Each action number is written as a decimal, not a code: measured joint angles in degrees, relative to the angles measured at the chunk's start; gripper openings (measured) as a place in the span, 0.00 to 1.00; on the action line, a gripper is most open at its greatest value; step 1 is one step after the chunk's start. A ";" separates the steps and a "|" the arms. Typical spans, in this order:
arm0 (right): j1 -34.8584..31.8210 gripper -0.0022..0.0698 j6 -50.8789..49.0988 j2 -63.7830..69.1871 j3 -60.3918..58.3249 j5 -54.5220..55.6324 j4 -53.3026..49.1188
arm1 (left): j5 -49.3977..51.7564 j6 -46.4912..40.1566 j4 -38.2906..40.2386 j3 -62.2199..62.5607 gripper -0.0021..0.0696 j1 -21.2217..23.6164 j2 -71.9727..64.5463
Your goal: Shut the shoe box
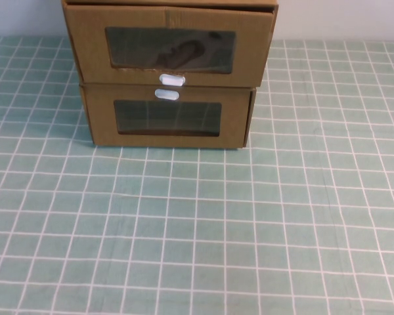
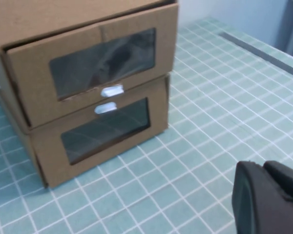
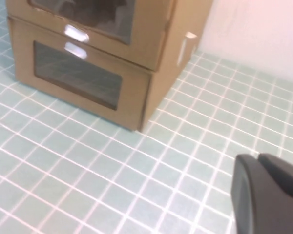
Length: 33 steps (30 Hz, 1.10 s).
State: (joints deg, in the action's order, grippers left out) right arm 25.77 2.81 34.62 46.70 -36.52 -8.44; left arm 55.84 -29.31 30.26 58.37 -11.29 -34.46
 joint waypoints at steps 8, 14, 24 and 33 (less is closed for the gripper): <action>0.00 0.01 -15.95 -16.84 -16.45 2.43 -16.23 | -16.22 -0.13 -0.49 -21.00 0.02 0.00 11.46; -0.05 0.01 -21.78 -22.07 -21.44 2.84 -23.12 | -27.10 -0.13 0.76 -29.08 0.02 0.00 11.87; -0.05 0.01 -22.14 -22.88 -21.69 3.29 -24.47 | -29.67 -0.34 1.54 -29.19 0.02 0.00 11.87; -0.05 0.01 -22.14 -22.88 -21.79 3.29 -24.47 | -29.56 -0.34 1.57 -29.19 0.02 0.00 11.87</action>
State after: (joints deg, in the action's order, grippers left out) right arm 25.72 -19.32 11.75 24.91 -33.23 -32.91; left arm 26.28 -29.65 31.84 29.19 -11.29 -22.59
